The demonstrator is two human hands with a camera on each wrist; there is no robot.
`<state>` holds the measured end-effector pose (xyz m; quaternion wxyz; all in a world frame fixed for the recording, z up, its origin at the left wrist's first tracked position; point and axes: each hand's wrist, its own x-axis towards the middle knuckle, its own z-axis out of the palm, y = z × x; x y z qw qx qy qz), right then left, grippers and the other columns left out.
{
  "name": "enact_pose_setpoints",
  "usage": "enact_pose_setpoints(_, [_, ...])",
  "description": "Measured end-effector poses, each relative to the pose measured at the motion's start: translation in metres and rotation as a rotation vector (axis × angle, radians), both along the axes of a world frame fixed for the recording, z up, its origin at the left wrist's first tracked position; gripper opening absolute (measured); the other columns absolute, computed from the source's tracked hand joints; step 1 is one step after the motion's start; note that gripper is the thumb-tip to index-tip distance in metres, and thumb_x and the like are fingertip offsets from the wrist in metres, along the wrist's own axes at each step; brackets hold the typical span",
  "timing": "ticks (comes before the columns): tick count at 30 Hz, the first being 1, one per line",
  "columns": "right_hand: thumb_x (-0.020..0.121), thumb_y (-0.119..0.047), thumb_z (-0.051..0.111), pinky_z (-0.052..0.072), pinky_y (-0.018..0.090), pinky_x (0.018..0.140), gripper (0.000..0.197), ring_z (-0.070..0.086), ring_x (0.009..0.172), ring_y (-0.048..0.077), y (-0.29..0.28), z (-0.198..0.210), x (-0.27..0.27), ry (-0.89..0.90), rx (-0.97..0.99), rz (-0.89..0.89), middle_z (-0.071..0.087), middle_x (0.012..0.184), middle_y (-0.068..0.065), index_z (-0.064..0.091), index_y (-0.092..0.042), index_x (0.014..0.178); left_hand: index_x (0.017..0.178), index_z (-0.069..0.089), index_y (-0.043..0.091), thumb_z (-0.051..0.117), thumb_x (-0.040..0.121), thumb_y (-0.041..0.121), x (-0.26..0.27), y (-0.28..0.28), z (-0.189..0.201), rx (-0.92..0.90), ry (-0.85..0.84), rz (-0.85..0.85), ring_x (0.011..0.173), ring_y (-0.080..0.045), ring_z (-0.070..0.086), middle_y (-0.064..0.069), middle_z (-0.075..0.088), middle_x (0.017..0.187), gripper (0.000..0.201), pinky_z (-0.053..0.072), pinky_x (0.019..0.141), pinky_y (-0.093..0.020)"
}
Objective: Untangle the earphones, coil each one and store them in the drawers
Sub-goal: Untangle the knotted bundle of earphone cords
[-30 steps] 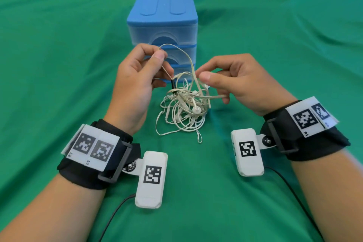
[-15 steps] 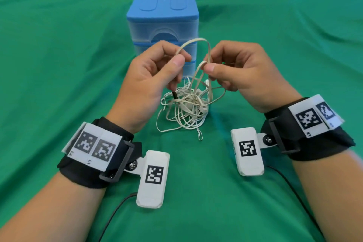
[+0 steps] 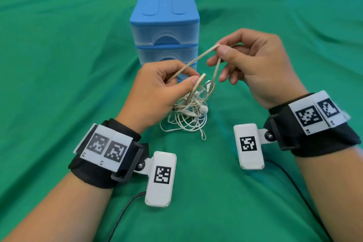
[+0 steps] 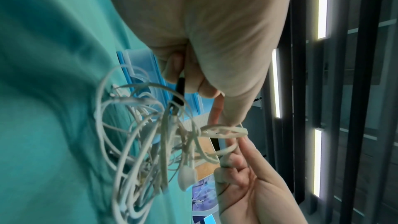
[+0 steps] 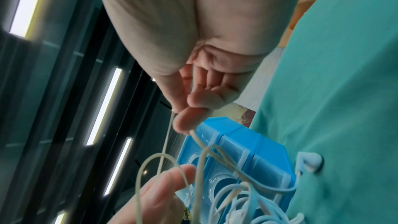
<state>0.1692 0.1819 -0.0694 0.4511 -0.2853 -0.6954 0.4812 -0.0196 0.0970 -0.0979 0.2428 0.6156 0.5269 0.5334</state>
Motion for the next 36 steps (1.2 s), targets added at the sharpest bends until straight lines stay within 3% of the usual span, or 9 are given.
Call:
enact_pose_setpoints(3, [0.09,-0.004,0.066,0.04,0.024,0.047,0.01,0.051,0.05,0.013,0.0,0.006,-0.001,-0.004,0.083,-0.019,0.062,0.069,0.002,0.063,-0.012,0.095,0.088,0.077,0.017,0.079,0.087,0.022,-0.003,0.0,-0.001,0.015,0.058,0.042,0.051,-0.009,0.019,0.008,0.022,0.051,0.005,0.019,0.051,-0.023])
enact_pose_setpoints(8, [0.069,0.017,0.063,0.04,0.025,0.066,0.042,0.045,0.072,0.011,-0.004,0.02,0.002,0.071,0.195,-0.014,0.052,0.081,0.002,0.065,-0.013,0.098,0.083,0.077,0.018,0.08,0.086,0.023,-0.008,-0.001,-0.002,0.008,0.04,0.104,0.054,-0.013,0.02,0.005,0.023,0.051,0.006,0.02,0.051,-0.024])
enact_pose_setpoints(12, [0.069,0.011,0.06,0.035,0.031,0.058,0.037,0.042,0.062,0.015,0.004,0.024,0.004,0.092,0.239,-0.293,0.056,0.072,-0.004,0.073,-0.014,0.092,0.083,0.078,0.016,0.079,0.085,0.02,-0.008,-0.001,-0.003,-0.006,-0.008,0.086,0.057,-0.018,0.029,-0.007,0.034,0.057,0.005,0.026,0.057,-0.027])
enact_pose_setpoints(15, [0.078,-0.007,0.066,0.034,0.028,0.053,0.014,0.042,0.051,0.015,0.014,0.017,0.007,0.07,0.151,-0.424,0.057,0.066,-0.002,0.075,-0.017,0.082,0.082,0.076,0.009,0.078,0.087,0.013,-0.009,-0.002,-0.002,-0.005,-0.05,0.078,0.059,-0.013,0.038,-0.005,0.047,0.06,0.006,0.035,0.058,-0.024])
enact_pose_setpoints(21, [0.099,-0.021,0.059,0.041,0.022,0.047,0.027,0.058,0.046,0.013,0.015,0.007,0.004,-0.029,-0.11,-0.242,0.057,0.064,0.006,0.066,-0.009,0.076,0.084,0.073,0.002,0.072,0.091,0.009,-0.013,0.0,-0.007,-0.03,-0.059,0.099,0.061,0.0,0.049,0.002,0.063,0.069,0.009,0.04,0.061,-0.011])
enact_pose_setpoints(25, [0.093,-0.003,0.063,0.049,0.019,0.057,0.012,0.067,0.058,0.013,0.01,0.004,-0.005,0.009,-0.129,-0.072,0.064,0.07,0.005,0.066,-0.009,0.083,0.092,0.077,0.011,0.064,0.094,0.013,-0.014,0.001,-0.005,-0.032,-0.048,0.091,0.073,-0.002,0.055,0.001,0.07,0.083,0.013,0.042,0.074,-0.016])
enact_pose_setpoints(30, [0.088,0.008,0.062,0.057,0.022,0.07,0.01,0.073,0.074,0.021,0.006,-0.008,-0.009,0.193,-0.309,0.056,0.072,0.078,0.012,0.067,0.001,0.093,0.112,0.075,0.029,0.058,0.1,0.016,-0.014,0.0,-0.005,-0.104,0.02,0.082,0.08,-0.004,0.045,0.003,0.044,0.09,0.024,0.035,0.079,-0.011])
enact_pose_setpoints(34, [0.086,0.011,0.061,0.057,0.022,0.074,0.014,0.074,0.08,0.021,0.006,-0.015,-0.007,0.244,-0.378,0.094,0.073,0.083,0.012,0.065,0.001,0.095,0.119,0.072,0.033,0.051,0.104,0.022,-0.012,-0.001,-0.004,-0.15,0.053,0.093,0.099,-0.001,0.053,-0.007,0.054,0.108,0.028,0.035,0.093,-0.01])
enact_pose_setpoints(36, [0.086,0.01,0.061,0.057,0.021,0.071,0.015,0.074,0.08,0.021,0.006,-0.015,-0.008,0.208,-0.37,0.104,0.073,0.084,0.012,0.066,-0.002,0.093,0.118,0.072,0.036,0.048,0.103,0.031,-0.013,0.0,-0.003,-0.18,0.063,0.077,0.111,-0.006,0.056,-0.009,0.061,0.117,0.029,0.037,0.105,-0.021])
